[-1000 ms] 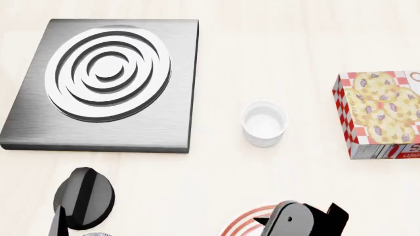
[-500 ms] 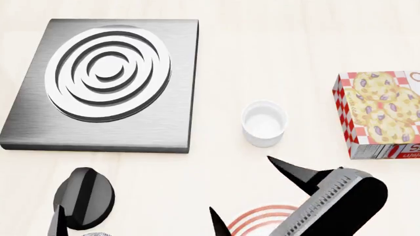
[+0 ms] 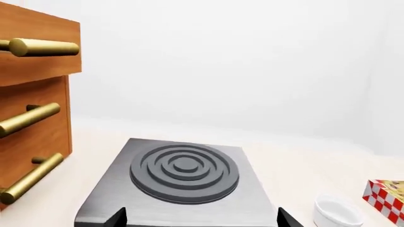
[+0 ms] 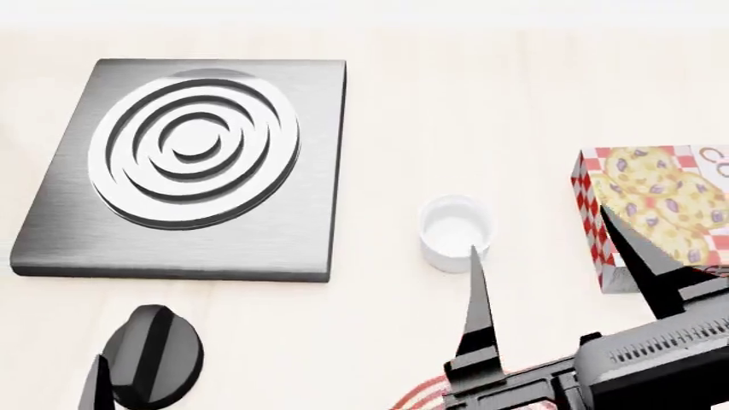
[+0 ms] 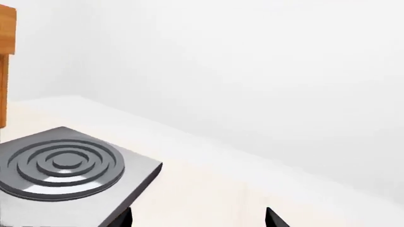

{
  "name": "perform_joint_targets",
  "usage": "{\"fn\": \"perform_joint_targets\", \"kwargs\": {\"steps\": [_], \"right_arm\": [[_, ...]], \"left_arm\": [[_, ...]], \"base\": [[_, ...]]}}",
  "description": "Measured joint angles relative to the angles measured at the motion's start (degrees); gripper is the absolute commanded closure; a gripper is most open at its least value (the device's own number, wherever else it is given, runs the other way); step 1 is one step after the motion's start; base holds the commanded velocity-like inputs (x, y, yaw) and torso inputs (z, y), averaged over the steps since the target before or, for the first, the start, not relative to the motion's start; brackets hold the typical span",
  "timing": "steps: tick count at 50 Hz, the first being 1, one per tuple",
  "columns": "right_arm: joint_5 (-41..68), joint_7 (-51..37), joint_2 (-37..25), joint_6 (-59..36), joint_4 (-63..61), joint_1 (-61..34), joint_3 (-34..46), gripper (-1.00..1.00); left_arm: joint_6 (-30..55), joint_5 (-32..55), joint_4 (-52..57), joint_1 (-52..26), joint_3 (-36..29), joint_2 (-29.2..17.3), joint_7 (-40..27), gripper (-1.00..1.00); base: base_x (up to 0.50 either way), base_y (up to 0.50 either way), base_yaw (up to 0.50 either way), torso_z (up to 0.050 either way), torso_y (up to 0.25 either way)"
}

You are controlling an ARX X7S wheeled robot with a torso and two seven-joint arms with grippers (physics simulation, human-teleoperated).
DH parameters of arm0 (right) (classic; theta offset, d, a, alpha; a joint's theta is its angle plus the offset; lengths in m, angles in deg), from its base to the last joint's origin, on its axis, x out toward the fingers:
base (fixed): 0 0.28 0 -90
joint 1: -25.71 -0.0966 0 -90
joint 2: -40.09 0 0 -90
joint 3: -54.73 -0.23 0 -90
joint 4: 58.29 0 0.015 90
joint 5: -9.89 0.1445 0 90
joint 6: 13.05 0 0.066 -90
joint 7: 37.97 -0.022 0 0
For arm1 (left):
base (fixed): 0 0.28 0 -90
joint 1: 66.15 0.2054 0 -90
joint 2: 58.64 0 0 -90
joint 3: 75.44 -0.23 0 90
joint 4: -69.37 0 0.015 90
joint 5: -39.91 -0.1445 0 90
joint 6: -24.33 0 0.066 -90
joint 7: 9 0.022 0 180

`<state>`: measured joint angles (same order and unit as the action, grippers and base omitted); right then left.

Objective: Pick the akita bowl on the ramekin and place it on the plate.

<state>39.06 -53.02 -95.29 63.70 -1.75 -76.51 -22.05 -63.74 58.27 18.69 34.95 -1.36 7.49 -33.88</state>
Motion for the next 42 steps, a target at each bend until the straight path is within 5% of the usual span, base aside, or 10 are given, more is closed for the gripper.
{"fn": "perform_joint_targets", "kwargs": {"steps": [42], "right_arm": [[0.46,-1.17,10.47,28.08,7.16,9.62,-10.8,-1.0]], "left_arm": [[-0.86,0.79,-0.32,-0.11,-0.31,-0.48,-0.14,-1.0]], "base": [[0.0,0.0,0.0,0.0,0.25]]}}
